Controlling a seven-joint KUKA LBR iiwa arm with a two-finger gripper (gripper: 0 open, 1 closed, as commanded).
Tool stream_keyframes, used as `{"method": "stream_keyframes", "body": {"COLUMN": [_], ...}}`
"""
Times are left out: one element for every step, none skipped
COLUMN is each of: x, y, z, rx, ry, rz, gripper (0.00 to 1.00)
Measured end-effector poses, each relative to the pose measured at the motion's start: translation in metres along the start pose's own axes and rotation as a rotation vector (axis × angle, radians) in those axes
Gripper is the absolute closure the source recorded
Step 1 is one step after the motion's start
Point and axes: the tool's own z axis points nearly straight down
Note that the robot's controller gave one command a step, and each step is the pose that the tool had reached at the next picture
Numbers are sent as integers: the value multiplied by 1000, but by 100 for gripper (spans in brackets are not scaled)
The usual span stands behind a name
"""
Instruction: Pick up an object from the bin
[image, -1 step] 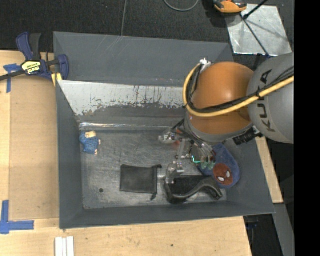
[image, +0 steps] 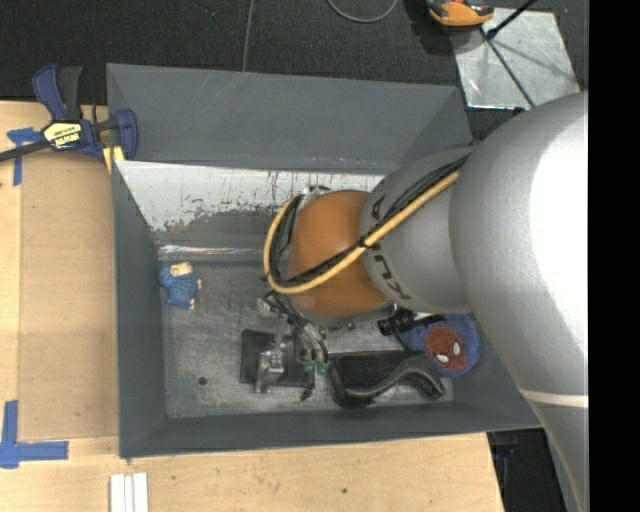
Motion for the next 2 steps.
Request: {"method": "stream_keyframes", "body": {"x": [7,11], "y": [-3,4], "z": [-29,-28], "rx": [0,1], "ry": [2,4], "rz": [82,77], "gripper": [0,0]}}
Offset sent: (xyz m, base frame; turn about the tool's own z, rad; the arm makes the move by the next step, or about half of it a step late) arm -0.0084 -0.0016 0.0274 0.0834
